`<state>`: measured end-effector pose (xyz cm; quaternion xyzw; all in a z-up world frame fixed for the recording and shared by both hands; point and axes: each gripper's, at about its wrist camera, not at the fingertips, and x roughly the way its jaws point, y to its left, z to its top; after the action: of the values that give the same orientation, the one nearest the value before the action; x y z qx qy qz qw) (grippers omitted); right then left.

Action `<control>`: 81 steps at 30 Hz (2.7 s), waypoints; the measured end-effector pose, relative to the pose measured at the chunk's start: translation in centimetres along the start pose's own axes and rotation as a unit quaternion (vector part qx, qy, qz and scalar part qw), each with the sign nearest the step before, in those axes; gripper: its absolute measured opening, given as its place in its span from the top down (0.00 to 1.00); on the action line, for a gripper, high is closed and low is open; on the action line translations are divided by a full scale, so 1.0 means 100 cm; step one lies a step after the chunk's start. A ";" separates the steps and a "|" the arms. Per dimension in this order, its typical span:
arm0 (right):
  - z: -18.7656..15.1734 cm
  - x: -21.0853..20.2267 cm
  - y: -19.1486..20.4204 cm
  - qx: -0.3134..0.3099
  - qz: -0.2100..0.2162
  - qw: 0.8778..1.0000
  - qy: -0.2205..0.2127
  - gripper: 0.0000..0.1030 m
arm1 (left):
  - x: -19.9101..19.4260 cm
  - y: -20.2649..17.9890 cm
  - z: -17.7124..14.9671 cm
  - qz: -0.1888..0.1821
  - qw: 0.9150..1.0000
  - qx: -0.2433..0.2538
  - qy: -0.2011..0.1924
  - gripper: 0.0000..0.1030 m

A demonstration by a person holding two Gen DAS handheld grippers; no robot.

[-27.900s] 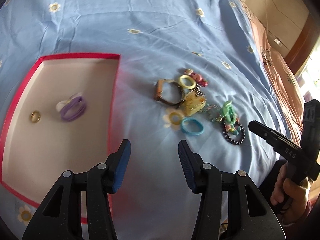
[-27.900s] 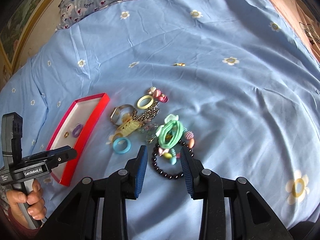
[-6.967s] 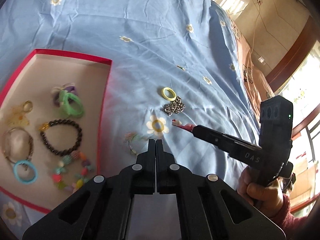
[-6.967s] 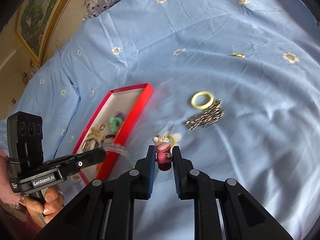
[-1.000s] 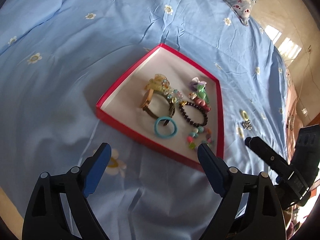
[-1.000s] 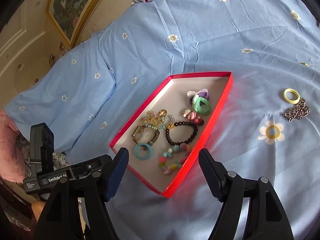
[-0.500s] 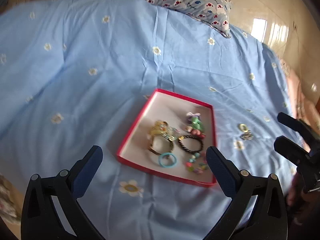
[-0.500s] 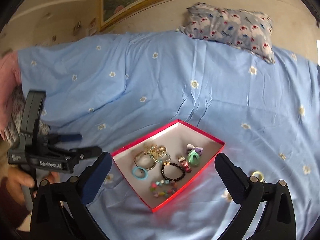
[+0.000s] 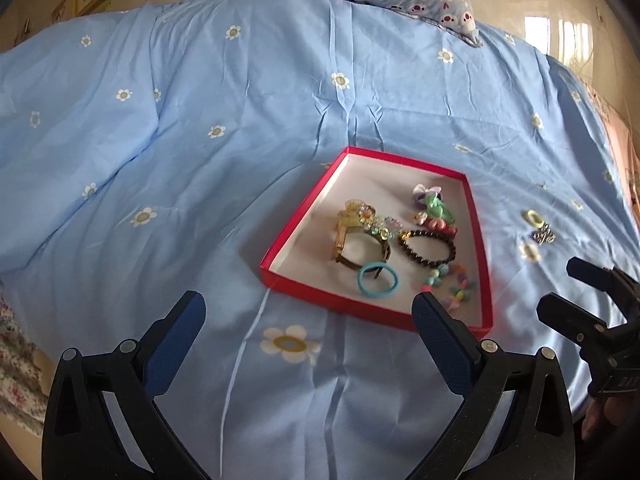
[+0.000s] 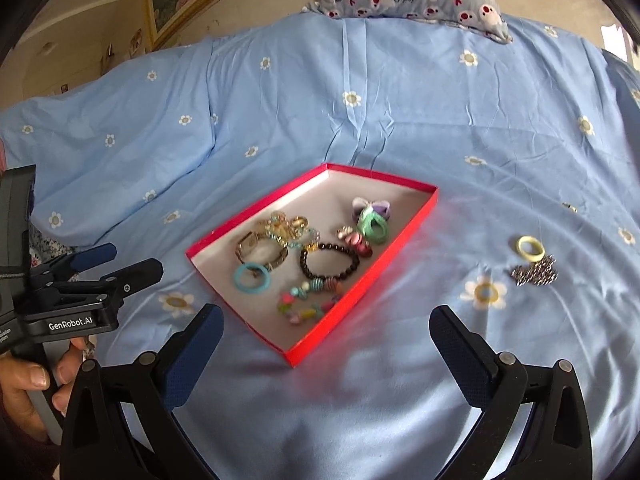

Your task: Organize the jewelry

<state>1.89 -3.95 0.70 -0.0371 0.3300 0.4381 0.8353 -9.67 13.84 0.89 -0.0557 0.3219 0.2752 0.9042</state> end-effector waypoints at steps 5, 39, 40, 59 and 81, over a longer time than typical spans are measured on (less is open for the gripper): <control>-0.006 0.004 0.006 -0.009 -0.002 1.000 0.014 0.00 | 0.002 -0.003 -0.008 0.008 1.000 0.019 0.008 0.00; -0.008 0.003 0.009 -0.008 0.002 1.000 0.010 0.00 | -0.009 -0.010 -0.010 0.040 0.998 0.039 0.006 0.00; -0.008 0.003 0.009 -0.008 0.002 1.000 0.010 0.00 | -0.010 -0.010 -0.010 0.041 0.998 0.038 0.005 0.00; -0.006 0.001 0.015 -0.011 0.007 1.000 0.009 0.00 | -0.013 -0.011 -0.010 0.037 0.999 0.037 0.003 0.00; -0.005 -0.001 0.018 -0.012 0.010 1.000 0.008 0.00 | -0.012 -0.012 -0.010 0.031 0.999 0.039 0.007 0.00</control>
<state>0.22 -3.02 0.82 -0.0473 0.3321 0.4499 0.8276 -10.34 11.99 0.77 -0.0125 0.3401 0.2904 0.8943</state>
